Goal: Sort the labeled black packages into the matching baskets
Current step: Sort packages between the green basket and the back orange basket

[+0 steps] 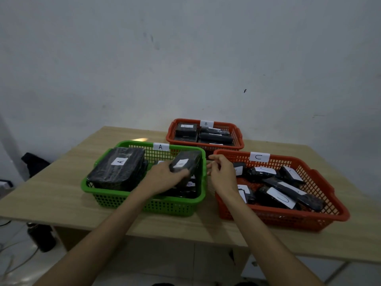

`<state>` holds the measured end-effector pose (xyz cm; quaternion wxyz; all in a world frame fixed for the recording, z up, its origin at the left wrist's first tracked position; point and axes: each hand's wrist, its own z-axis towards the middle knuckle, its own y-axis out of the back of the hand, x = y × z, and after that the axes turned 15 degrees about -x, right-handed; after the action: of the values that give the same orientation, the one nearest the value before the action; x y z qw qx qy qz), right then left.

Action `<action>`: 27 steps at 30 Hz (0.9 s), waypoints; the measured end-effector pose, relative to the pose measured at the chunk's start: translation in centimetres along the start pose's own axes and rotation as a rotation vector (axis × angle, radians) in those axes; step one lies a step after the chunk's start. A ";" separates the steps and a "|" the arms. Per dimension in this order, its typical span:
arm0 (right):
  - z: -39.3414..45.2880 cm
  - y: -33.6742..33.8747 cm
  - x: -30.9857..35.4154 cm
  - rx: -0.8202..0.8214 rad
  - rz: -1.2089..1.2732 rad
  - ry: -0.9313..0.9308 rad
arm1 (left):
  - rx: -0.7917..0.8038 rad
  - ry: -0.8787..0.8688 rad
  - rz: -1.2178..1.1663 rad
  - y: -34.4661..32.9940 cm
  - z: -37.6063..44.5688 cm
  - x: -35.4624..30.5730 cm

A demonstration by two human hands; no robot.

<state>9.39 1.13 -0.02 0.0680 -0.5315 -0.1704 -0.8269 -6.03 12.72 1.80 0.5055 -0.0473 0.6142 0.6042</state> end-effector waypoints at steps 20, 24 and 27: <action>1.7 -3.8 2.0 0.373 -0.796 0.681 | -0.200 0.037 -0.140 6.1 2.6 2.5; 2.3 -6.7 2.2 0.569 -0.966 0.825 | -0.249 -0.016 -0.051 7.8 2.6 3.1; 3.0 -7.5 1.6 0.601 -0.956 0.830 | -0.251 -0.021 -0.023 8.5 2.3 3.6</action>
<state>9.06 9.28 1.03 -0.0995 0.0032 -0.5668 -0.8178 -12.19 18.85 5.82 0.5088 -0.1110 0.5281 0.6708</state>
